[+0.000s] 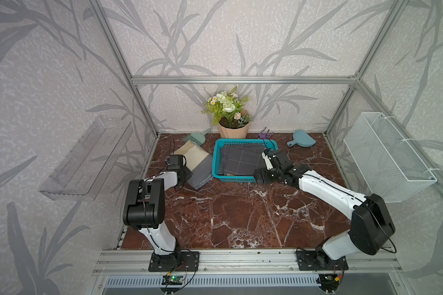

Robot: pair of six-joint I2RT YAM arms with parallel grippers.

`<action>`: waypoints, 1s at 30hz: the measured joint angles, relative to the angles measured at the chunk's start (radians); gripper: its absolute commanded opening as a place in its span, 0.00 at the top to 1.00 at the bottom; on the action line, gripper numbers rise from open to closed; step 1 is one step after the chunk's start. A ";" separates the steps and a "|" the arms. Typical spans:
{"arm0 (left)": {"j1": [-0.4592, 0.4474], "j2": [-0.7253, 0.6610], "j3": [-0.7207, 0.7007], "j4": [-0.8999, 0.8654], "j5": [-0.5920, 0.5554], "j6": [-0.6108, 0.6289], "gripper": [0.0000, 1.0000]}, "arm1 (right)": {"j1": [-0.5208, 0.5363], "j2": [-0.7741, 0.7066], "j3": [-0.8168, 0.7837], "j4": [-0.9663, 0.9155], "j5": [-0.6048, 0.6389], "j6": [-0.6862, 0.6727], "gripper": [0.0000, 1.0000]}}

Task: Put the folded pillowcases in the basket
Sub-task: Move the pillowcase to the center of the board.

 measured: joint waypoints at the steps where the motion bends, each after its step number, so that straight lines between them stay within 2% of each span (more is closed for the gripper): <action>1: 0.000 0.000 0.000 -0.002 -0.007 0.007 1.00 | 0.000 0.000 -0.001 0.001 -0.001 0.003 0.01; 6: 0.000 -0.011 -0.018 -0.005 -0.045 0.010 1.00 | 0.010 -0.015 -0.020 0.005 -0.002 0.017 0.00; 11: 0.000 -0.130 -0.139 -0.010 -0.073 -0.008 1.00 | 0.055 -0.031 -0.026 0.005 -0.001 0.017 0.00; 16: 0.000 -0.306 -0.295 -0.037 -0.111 -0.044 1.00 | 0.103 -0.033 -0.025 0.005 -0.013 0.011 0.10; 18: -0.001 -0.381 -0.354 -0.050 -0.119 -0.055 1.00 | 0.120 -0.032 -0.020 0.006 -0.027 0.010 0.18; 21: -0.004 -0.501 -0.442 -0.066 -0.136 -0.068 1.00 | 0.151 -0.024 -0.001 0.012 -0.047 0.005 0.41; 25: -0.005 -0.606 -0.516 -0.076 -0.150 -0.068 1.00 | 0.209 -0.006 0.006 0.044 -0.087 0.002 0.90; 26: -0.005 -0.610 -0.518 -0.080 -0.151 -0.067 1.00 | 0.229 0.003 0.006 0.051 -0.099 0.000 0.98; 30: -0.005 -0.589 -0.510 -0.082 -0.152 -0.060 1.00 | 0.302 0.063 0.020 0.062 -0.133 -0.001 1.00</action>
